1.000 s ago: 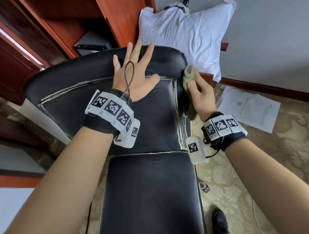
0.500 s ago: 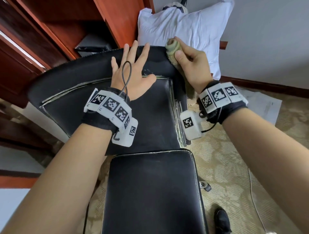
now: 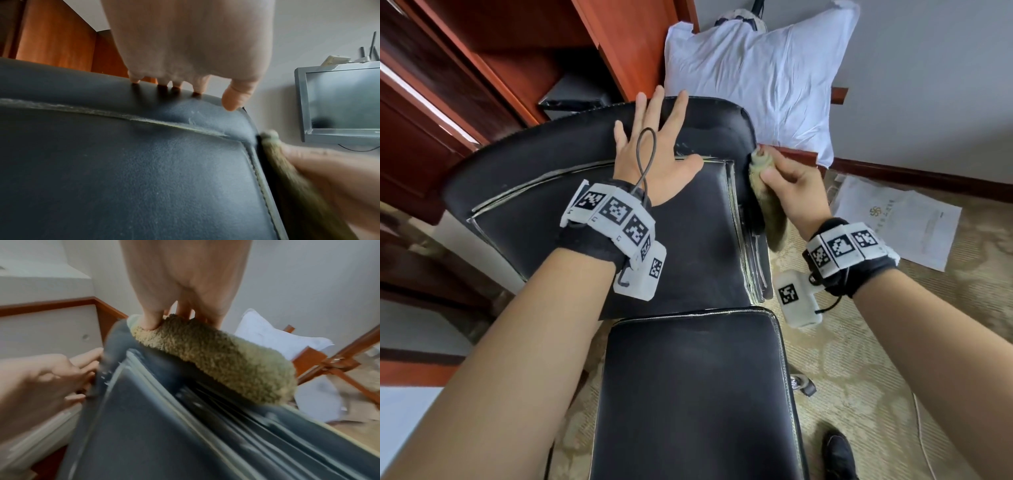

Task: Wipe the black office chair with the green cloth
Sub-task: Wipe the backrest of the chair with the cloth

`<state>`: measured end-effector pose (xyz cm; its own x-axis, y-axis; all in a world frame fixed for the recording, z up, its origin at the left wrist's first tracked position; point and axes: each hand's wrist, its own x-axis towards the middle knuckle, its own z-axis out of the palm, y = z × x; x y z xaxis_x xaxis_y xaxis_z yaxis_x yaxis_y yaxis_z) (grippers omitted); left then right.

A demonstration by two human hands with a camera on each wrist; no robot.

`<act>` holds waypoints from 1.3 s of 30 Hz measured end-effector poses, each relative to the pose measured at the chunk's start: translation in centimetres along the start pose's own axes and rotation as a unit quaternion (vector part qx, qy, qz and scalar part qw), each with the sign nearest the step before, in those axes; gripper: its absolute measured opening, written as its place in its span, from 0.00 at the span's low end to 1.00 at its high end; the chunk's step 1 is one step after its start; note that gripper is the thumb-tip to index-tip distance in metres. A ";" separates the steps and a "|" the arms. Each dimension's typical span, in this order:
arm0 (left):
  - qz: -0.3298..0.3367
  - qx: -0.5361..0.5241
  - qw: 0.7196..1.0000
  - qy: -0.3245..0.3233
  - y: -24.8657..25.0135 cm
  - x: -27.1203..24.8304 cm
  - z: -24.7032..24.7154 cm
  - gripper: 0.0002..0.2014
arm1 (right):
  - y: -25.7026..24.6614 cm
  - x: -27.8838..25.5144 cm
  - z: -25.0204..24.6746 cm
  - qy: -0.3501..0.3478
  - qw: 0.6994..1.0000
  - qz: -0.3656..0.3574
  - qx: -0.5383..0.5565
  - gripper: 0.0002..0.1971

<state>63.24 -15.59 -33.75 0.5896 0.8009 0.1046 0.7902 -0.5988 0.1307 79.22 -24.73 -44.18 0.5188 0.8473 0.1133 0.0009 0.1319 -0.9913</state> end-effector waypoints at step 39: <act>-0.060 -0.103 0.993 -0.009 2.9 -1.3 -0.7 0.36 | -1.3 1.4 -0.4 -0.007 0.993 -0.077 -0.093 0.21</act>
<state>64.66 -18.36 -32.78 0.4978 0.8653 0.0586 0.8053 -0.4863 0.3393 80.25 -23.89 -42.76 0.4880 0.8318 0.2645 0.2376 0.1650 -0.9572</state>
